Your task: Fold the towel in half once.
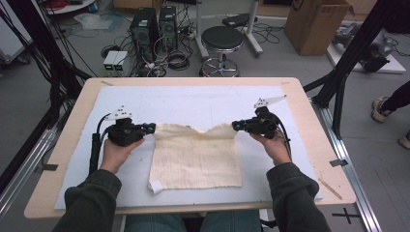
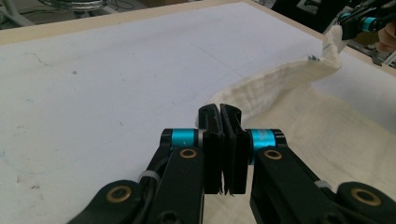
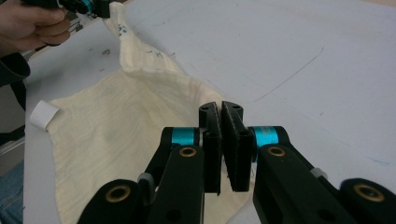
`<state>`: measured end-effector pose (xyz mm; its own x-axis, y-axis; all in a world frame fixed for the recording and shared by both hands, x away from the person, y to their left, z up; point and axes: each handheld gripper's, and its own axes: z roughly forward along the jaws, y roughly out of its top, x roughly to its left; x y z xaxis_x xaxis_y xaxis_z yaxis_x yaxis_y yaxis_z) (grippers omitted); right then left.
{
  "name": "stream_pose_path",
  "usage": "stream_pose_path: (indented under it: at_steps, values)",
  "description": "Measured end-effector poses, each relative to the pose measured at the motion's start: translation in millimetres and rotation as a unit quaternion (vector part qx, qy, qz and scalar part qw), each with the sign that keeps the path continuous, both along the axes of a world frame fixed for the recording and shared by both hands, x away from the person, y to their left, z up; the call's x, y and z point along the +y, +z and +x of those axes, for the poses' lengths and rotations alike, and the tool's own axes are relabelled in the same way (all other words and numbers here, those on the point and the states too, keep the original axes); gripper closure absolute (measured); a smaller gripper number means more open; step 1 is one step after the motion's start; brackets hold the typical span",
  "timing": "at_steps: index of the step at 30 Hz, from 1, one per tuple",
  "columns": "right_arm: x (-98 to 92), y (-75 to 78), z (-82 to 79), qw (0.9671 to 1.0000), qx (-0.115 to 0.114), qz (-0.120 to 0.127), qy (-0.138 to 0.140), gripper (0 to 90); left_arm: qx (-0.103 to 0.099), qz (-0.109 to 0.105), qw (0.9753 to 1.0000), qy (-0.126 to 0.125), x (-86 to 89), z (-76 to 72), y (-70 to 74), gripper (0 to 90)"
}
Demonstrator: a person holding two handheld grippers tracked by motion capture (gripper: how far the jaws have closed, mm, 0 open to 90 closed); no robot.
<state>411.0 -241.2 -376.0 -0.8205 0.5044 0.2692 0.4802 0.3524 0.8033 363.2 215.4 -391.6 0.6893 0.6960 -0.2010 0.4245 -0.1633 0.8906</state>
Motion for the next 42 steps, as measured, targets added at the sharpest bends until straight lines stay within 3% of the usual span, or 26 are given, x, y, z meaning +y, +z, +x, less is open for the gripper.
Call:
stream_pose_path:
  at_steps: [16,32,42]
  values:
    - [-8.1,-3.5,-16.2,0.9999,-0.005,0.008,0.009,86.5,-0.012,0.013,0.9993,-0.033,-4.3,-16.3,3.8,87.3]
    - [-12.1,-12.3,-35.1,0.9998,-0.010,-0.009,0.017,86.5,-0.006,0.016,0.9988,-0.045,-1.7,-37.6,-7.7,87.1]
    - [-11.0,-15.8,-45.1,0.9996,-0.006,-0.006,0.026,86.5,-0.007,0.024,0.9983,-0.052,0.2,-48.4,-11.6,87.0]
